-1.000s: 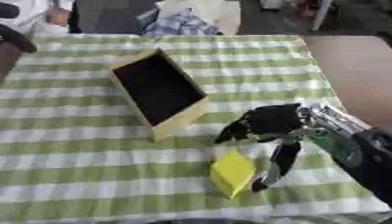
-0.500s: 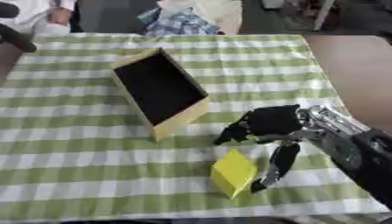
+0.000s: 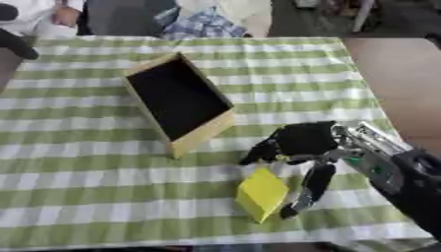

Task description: Pick up objects on the table and place them in the box.

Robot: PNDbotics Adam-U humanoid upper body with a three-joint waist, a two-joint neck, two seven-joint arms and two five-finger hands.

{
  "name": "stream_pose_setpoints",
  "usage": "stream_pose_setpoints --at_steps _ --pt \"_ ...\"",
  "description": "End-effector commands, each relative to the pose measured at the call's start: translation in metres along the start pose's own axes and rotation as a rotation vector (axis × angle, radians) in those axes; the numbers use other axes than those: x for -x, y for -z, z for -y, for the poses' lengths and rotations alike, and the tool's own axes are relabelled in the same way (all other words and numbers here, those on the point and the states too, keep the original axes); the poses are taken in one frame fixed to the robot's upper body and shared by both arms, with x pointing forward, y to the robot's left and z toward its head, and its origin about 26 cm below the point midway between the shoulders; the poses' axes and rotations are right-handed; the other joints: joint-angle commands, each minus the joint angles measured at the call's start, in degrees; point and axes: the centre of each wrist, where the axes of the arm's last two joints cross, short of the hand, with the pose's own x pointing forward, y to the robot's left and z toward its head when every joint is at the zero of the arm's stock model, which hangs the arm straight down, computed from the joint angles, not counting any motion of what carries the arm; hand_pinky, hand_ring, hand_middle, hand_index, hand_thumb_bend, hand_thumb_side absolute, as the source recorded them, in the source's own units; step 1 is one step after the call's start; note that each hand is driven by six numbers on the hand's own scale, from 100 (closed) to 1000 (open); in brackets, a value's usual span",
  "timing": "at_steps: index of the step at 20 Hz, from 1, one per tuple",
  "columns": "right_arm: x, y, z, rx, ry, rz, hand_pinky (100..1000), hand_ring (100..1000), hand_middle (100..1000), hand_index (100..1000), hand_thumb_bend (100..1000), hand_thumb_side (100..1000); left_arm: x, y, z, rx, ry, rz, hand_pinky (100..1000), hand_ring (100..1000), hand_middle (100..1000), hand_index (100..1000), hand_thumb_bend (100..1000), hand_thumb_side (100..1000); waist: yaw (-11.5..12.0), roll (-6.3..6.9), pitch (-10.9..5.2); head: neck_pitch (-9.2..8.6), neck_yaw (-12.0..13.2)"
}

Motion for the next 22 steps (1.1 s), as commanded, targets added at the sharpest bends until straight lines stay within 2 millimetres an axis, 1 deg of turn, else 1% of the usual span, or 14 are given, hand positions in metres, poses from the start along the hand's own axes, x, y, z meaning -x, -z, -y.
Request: stream_pose_setpoints --at_steps 1,6,8,9,11,12,13,14,15,18,20,21,22 --pt "0.0039 -0.0083 0.0056 -0.042 -0.039 0.011 520 582 797 1000 562 732 -0.0057 0.0043 -0.0050 0.024 0.025 0.017 597 793 750 786 100 597 0.01 0.06 -0.51 0.37 -0.12" --pt "0.0042 -0.0078 0.0039 -0.028 -0.036 0.007 498 567 774 1000 555 717 -0.0055 0.0045 -0.0045 0.028 0.023 0.016 597 794 750 785 100 596 -0.05 0.07 -0.39 0.37 -0.17" --pt "0.0041 -0.0076 0.0042 -0.013 -0.036 0.003 482 554 743 986 544 677 -0.0055 0.0044 -0.0046 0.029 0.022 0.016 597 793 749 785 100 597 -0.03 0.09 -0.37 0.37 -0.12" --pt "0.0040 -0.0074 0.0047 -0.006 -0.038 0.001 472 548 720 973 518 641 -0.0055 0.0043 -0.0046 0.029 0.022 0.016 597 793 749 785 100 596 -0.03 0.11 -0.37 0.37 -0.10" --pt "0.0040 -0.0073 0.0056 0.009 -0.045 -0.006 437 534 686 957 471 591 -0.0055 0.0042 -0.0046 0.029 0.022 0.015 597 793 749 785 100 596 0.00 0.13 -0.35 0.37 -0.06" --pt "0.0040 -0.0072 0.0057 0.016 -0.047 -0.009 404 520 668 949 444 565 -0.0055 0.0041 -0.0047 0.029 0.022 0.015 597 793 748 784 100 596 0.02 0.13 -0.33 0.37 -0.06" --pt "0.0040 -0.0071 0.0055 0.027 -0.048 -0.012 369 508 637 934 457 577 -0.0055 0.0040 -0.0047 0.029 0.022 0.015 597 793 748 784 100 596 0.02 0.14 -0.31 0.37 -0.06" --pt "0.0040 -0.0070 0.0054 0.038 -0.049 -0.015 347 501 623 926 449 568 -0.0055 0.0039 -0.0047 0.030 0.023 0.014 597 793 748 783 100 597 0.03 0.15 -0.28 0.37 -0.06" --pt "0.0040 -0.0070 0.0057 0.051 -0.051 -0.018 307 488 600 914 410 533 -0.0055 0.0038 -0.0047 0.031 0.023 0.014 597 794 748 783 100 596 0.02 0.15 -0.27 0.37 -0.06" --pt "0.0037 -0.0070 0.0049 0.084 -0.057 -0.028 269 475 570 903 401 535 -0.0054 0.0034 -0.0047 0.031 0.023 0.012 597 794 747 783 100 597 0.01 0.14 -0.23 0.37 -0.12" --pt "0.0035 -0.0068 0.0036 0.099 -0.059 -0.034 276 465 557 894 388 533 -0.0054 0.0031 -0.0047 0.032 0.023 0.011 597 794 747 782 100 597 0.01 0.14 -0.23 0.37 -0.12" --pt "0.0034 -0.0068 0.0033 0.107 -0.061 -0.038 251 457 545 888 384 537 -0.0054 0.0029 -0.0047 0.032 0.024 0.010 597 794 747 782 100 597 -0.01 0.14 -0.23 0.37 -0.09" --pt "0.0034 -0.0067 0.0030 0.115 -0.062 -0.041 246 456 543 887 385 539 -0.0054 0.0029 -0.0047 0.032 0.024 0.009 597 794 747 782 100 597 -0.01 0.15 -0.23 0.37 -0.05"
